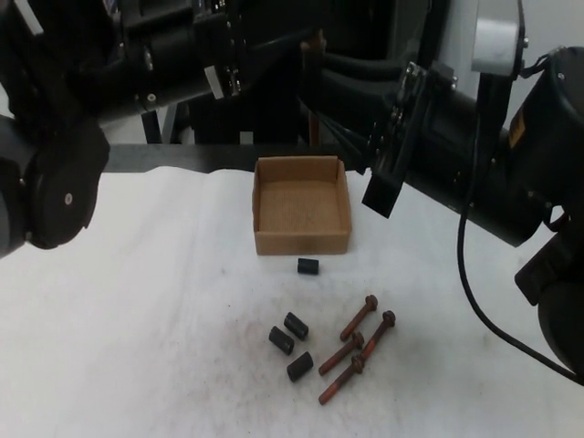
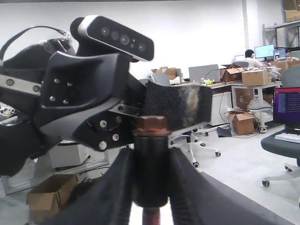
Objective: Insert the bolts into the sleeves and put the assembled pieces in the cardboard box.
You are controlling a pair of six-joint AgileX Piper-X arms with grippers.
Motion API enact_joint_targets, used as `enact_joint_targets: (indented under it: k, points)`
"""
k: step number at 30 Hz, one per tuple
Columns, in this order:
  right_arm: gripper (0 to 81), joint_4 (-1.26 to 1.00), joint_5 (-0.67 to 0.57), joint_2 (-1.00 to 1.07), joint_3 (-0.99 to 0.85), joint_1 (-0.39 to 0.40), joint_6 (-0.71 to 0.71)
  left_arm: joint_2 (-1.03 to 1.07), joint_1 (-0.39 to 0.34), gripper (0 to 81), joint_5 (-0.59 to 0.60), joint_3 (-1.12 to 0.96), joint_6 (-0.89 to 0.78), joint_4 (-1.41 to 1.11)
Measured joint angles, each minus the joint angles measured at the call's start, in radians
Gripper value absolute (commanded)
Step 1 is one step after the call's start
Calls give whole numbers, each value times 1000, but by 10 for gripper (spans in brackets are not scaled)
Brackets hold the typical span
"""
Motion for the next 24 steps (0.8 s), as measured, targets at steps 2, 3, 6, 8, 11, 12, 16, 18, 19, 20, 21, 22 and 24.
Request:
enact_joint_targets:
  k: [2, 3, 6, 8, 11, 12, 16, 18, 19, 20, 21, 22, 24]
  points:
    - [8, 0, 0, 0, 0, 0, 0, 0, 3, 512, -3, 0, -1, 0]
    - [8, 3, 0, 0, 0, 0, 0, 0, 12, 490, -9, 0, -1, -6]
    - [8, 28, 3, -2, 0, 0, 2, -3, 36, 318, -38, 0, -3, -23]
    - [8, 86, 25, -2, 0, 0, 2, -16, 69, 87, -96, 0, -3, -35]
    - [8, 216, 90, -2, -8, -7, 2, -41, 126, 3, -120, 0, 22, -39]
    - [8, 282, 113, -2, -17, -11, 2, -50, 147, 3, -123, 0, 30, -34]
    - [8, 562, 197, 16, -108, -31, -62, -75, 203, 3, -127, 0, 58, 77]
    - [8, 784, 269, 50, -233, -45, -166, -81, 209, 3, -129, 0, 80, 149]
    - [8, 847, 287, 77, -281, -53, -189, -86, 212, 3, -134, 0, 105, 213]
    - [8, 910, 299, 112, -335, -63, -204, -95, 212, 3, -139, 0, 133, 379]
    - [8, 910, 301, 118, -345, -63, -207, -101, 208, 3, -157, 0, 173, 483]
    - [8, 1012, 313, 184, -431, -79, -219, -106, 203, 3, -229, 0, 267, 589]
    - [8, 1076, 319, 240, -493, -89, -224, -117, 194, 3, -318, 0, 366, 794]
